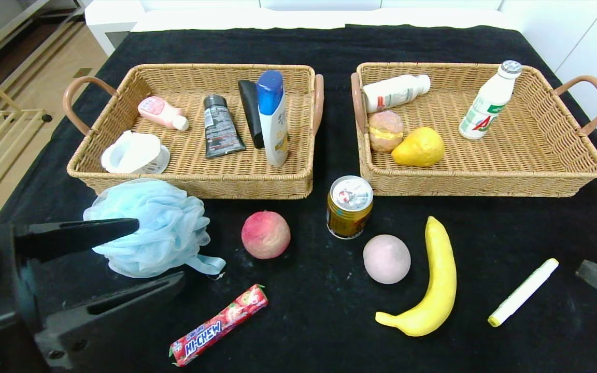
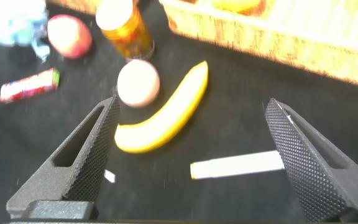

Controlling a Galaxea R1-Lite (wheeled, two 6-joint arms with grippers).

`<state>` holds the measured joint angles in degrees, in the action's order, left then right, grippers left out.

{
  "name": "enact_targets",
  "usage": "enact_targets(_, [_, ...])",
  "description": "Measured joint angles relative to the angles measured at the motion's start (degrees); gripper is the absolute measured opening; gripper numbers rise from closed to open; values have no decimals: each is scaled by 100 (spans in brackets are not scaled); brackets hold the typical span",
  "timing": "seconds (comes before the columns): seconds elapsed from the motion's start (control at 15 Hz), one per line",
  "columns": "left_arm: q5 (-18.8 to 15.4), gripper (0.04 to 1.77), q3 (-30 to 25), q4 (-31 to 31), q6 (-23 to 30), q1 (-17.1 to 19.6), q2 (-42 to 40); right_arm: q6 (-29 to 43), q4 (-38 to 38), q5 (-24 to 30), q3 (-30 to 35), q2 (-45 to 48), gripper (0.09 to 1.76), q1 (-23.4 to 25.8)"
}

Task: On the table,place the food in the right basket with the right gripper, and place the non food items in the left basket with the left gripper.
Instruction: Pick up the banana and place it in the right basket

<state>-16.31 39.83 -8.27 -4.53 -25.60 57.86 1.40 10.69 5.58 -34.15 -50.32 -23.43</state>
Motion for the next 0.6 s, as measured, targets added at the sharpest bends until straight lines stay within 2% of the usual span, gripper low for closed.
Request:
enact_targets(0.13, [-44, 172, -24, -247, -15, -135, 328, 16, 41, -46, -28, -216, 171, -115])
enact_targets(0.4, [-94, 172, -367, -1384, -10, -196, 777, 11, 41, -29, -9, -354, 171, -140])
enact_targets(0.6, [-66, 172, -499, -1431, -12, -207, 975, 124, 44, 26, 27, -372, 171, -143])
